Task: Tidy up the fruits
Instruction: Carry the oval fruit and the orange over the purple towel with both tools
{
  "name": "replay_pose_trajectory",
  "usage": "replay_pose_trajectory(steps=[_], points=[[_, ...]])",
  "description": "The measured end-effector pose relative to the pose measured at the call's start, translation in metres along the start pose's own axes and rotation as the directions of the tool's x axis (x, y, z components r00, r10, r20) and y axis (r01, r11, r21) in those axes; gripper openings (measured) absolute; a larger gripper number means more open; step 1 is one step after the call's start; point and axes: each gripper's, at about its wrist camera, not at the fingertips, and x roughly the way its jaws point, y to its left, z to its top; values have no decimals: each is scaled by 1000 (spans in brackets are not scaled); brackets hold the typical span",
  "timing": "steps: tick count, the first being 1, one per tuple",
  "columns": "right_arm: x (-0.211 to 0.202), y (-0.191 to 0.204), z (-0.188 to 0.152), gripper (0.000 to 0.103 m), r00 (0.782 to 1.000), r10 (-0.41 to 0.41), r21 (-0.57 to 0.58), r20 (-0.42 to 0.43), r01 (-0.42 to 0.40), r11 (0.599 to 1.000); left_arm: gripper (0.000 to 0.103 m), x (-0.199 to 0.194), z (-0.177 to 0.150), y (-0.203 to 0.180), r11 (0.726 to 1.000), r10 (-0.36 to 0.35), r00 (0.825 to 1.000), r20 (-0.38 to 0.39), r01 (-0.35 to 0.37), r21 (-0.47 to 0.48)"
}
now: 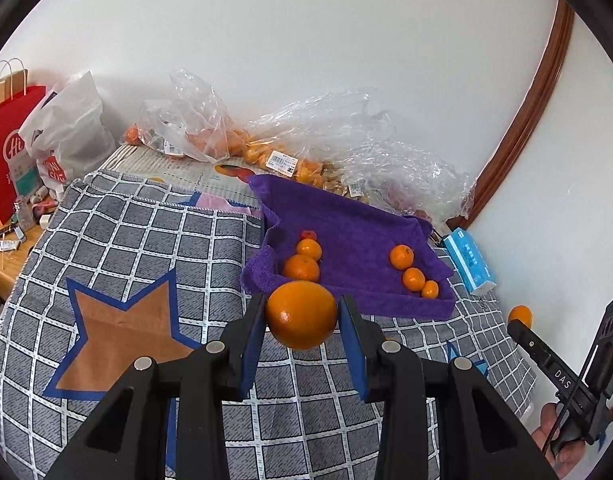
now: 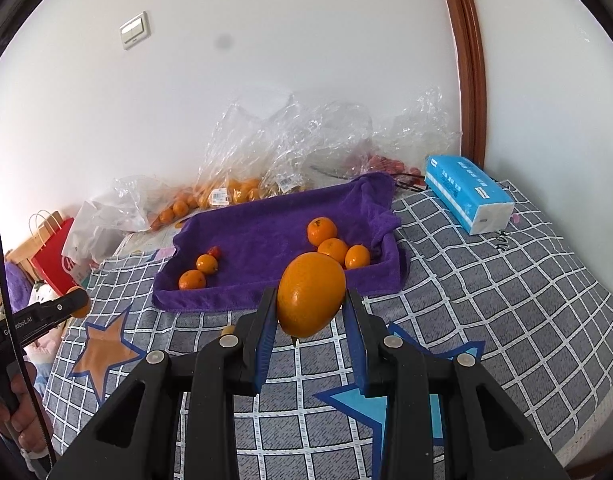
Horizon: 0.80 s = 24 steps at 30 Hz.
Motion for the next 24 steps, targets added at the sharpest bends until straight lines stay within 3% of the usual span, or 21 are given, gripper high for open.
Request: replay_pose_trajectory(steps=[24], points=[[54, 20, 38, 33, 1000, -19, -67, 10, 20, 998, 35, 55, 45, 12, 1000, 26, 999, -21, -26, -15]])
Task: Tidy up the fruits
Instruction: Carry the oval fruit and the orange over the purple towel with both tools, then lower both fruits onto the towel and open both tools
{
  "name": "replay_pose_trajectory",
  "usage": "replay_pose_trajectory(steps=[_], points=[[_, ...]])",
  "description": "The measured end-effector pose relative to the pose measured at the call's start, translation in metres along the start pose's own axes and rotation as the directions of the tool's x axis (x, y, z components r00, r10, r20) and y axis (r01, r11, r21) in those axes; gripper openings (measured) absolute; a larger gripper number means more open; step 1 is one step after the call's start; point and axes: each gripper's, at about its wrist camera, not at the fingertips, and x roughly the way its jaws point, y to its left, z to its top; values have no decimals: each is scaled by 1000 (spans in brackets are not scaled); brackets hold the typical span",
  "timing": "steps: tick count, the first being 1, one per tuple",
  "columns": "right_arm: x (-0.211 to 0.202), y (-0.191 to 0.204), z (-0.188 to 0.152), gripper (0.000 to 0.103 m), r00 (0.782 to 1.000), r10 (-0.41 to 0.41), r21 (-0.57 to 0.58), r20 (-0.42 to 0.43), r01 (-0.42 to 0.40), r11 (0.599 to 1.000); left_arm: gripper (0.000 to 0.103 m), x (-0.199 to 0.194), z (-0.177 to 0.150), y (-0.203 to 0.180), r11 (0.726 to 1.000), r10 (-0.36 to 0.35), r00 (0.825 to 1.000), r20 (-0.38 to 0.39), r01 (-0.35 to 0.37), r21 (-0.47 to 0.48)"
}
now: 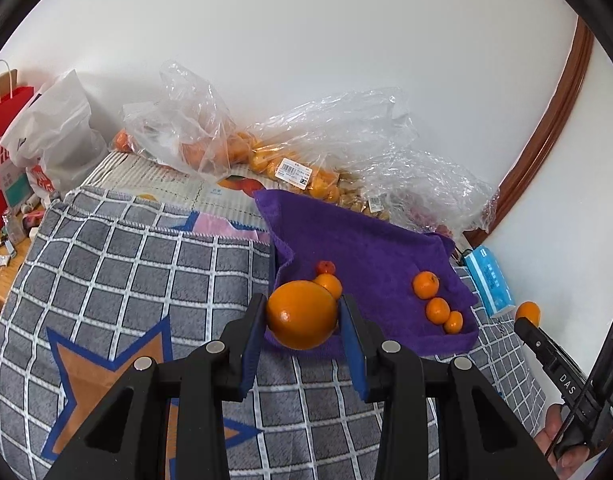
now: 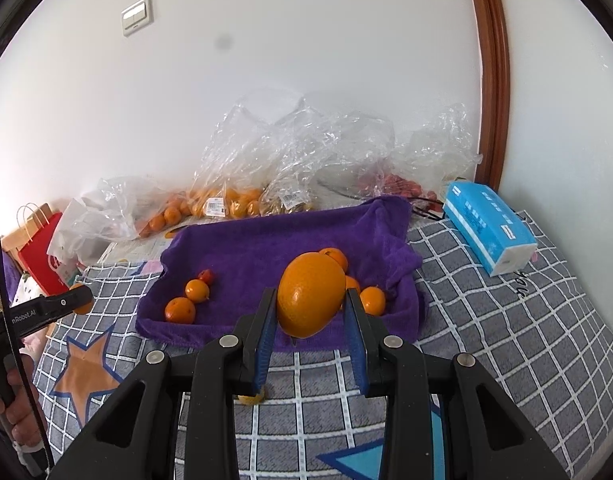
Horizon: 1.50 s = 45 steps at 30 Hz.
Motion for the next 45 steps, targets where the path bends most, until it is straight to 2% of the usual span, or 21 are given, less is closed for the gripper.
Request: replay_pose_trajectory(steps=[11, 21, 36, 45], points=[[62, 1, 14, 33, 999, 29, -3, -41, -30, 1000, 35, 45, 16, -2, 1000, -17, 999, -37, 16, -27], [116, 0, 5, 33, 992, 48, -29, -116, -52, 998, 35, 93, 16, -22, 999, -43, 995, -95, 41, -18], [147, 6, -19, 33, 974, 55, -84, -219, -75, 994, 35, 111, 5, -20, 995, -101, 990, -94, 101, -10], [146, 5, -20, 33, 978, 44, -94, -202, -64, 994, 35, 115, 0, -26, 989, -147, 984, -100, 147, -5]])
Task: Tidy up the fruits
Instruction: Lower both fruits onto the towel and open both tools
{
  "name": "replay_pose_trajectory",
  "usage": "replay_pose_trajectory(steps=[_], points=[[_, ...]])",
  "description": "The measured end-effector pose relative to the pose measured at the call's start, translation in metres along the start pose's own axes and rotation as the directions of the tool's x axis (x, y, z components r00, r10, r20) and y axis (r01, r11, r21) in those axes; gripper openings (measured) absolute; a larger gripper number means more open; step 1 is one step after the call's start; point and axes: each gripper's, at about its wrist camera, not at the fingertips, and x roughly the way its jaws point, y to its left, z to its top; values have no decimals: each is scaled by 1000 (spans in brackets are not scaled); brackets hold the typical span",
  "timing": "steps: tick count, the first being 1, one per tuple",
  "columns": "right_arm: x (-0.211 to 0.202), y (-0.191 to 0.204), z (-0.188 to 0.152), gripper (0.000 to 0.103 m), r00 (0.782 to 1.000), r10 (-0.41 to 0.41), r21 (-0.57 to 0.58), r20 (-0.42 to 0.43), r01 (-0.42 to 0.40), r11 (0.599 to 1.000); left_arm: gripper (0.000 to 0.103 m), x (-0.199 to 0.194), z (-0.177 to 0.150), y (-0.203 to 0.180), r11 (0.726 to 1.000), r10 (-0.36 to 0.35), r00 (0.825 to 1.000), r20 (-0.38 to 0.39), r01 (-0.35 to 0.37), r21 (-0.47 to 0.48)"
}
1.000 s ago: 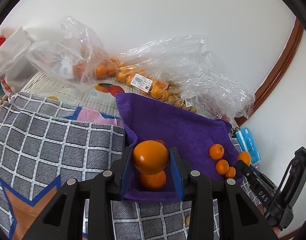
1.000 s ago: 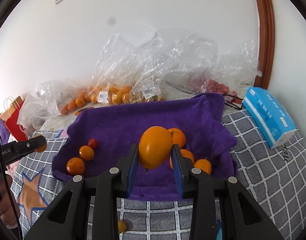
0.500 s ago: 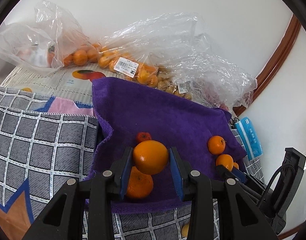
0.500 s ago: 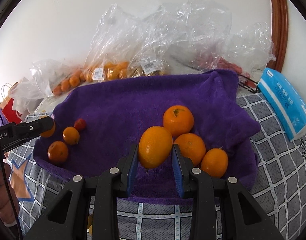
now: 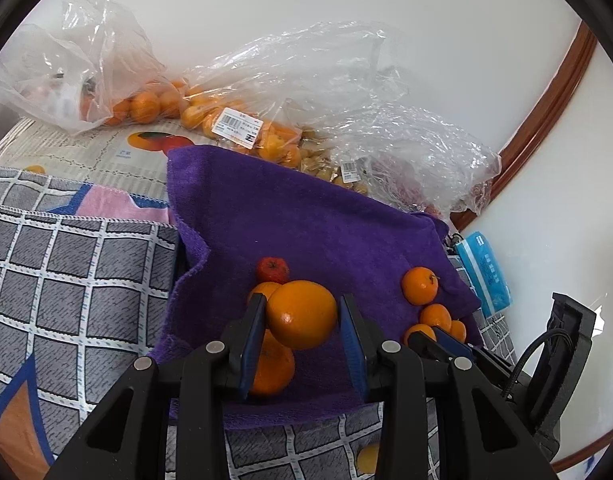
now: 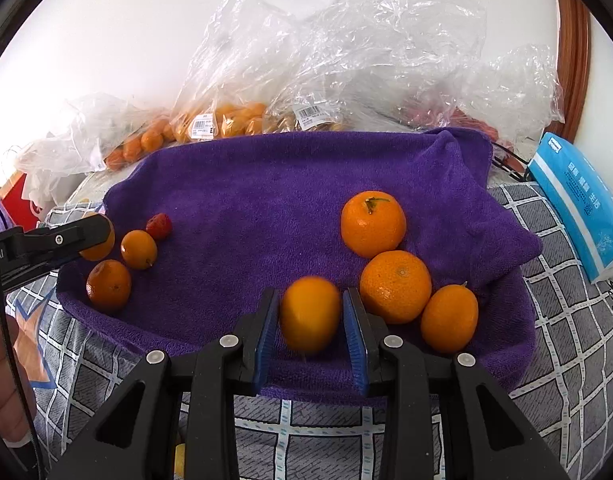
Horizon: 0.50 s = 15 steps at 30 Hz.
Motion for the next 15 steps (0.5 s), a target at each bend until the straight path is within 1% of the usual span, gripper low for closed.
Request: replay_pose_trajectory(steps=[7, 12, 14, 15], points=[[-4, -3, -2, 33, 1000, 1, 9, 7, -2, 1000, 35, 8, -7, -10, 998, -51, 999, -20, 51, 28], [-15, -13, 0, 33, 999, 11, 45, 38, -12, 999, 35, 13, -11, -16, 997, -57, 998, -39, 58, 51], [-19, -17, 1, 33, 998, 3, 59, 59, -7, 998, 35, 16, -12, -16, 997, -52, 997, -49, 54, 54], [-21, -20, 1, 33, 997, -6, 67, 72, 1, 998, 35, 16, -12, -16, 997, -48, 998, -42, 51, 56]])
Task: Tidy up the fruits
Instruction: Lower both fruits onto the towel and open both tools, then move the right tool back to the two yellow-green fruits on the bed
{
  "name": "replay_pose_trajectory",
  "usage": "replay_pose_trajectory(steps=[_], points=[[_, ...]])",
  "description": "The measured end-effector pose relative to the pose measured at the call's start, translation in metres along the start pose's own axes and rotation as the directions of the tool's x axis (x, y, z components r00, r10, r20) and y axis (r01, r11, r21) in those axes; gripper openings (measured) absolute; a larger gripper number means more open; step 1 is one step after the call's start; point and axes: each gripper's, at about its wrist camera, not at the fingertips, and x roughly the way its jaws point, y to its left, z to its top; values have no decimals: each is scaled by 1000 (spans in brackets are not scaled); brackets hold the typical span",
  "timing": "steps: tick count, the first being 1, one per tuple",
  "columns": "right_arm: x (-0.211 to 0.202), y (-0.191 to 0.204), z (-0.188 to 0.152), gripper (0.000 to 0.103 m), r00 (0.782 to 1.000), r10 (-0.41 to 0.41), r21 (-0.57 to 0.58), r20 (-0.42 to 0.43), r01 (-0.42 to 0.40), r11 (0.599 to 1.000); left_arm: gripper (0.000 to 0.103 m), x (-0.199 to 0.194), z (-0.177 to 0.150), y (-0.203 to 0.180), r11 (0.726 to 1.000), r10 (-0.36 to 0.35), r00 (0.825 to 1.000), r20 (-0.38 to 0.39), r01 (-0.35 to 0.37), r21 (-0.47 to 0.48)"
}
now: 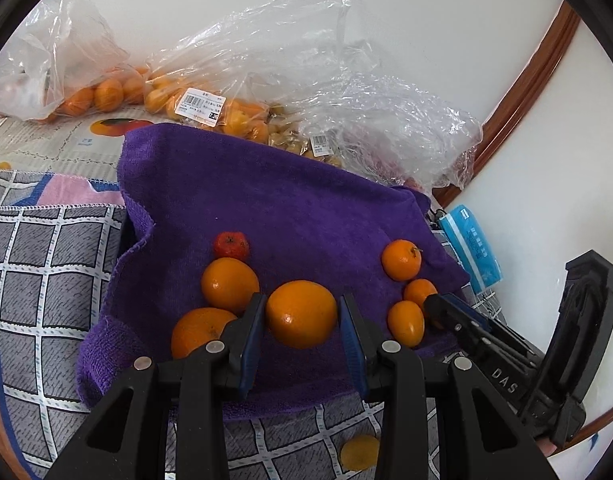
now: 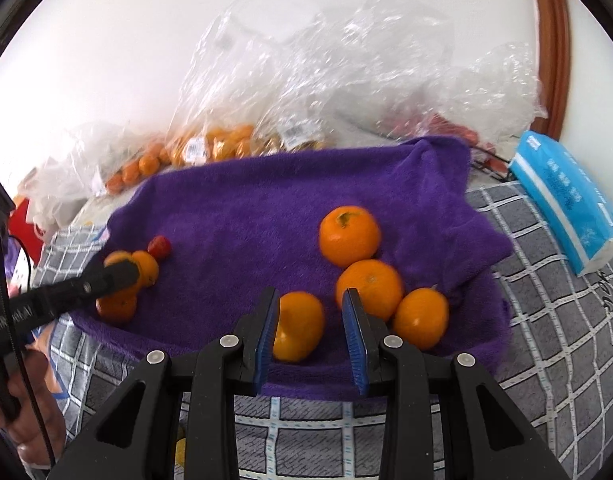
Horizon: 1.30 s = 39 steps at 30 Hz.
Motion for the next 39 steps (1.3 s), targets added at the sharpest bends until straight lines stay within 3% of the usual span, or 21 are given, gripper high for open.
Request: replay_pose_trajectory(steps=[8, 13, 26, 29, 30, 39], points=[[-1, -5, 1, 33, 1000, -3, 26, 21, 3, 1000, 35, 2, -4, -10, 998, 49, 999, 23, -50, 41], [-5, -6, 1, 33, 999, -3, 28, 42, 2, 1000, 35, 4, -9, -20, 983, 136, 989, 59, -142, 113], [-4, -17, 1, 33, 998, -32, 66, 46, 29, 997, 35, 2, -9, -24, 978, 142, 986, 83, -153, 140], [-4, -18, 0, 35, 998, -34, 68, 48, 31, 997, 44, -6, -8, -28, 979, 126, 986, 105, -141, 148], [-4, -18, 0, 36, 998, -35, 68, 50, 31, 997, 47, -9, -8, -29, 979, 120, 986, 116, -137, 148], [-21, -12, 2, 38, 996, -42, 100, 72, 35, 994, 49, -50, -1, -41, 974, 125, 959, 255, -167, 151]])
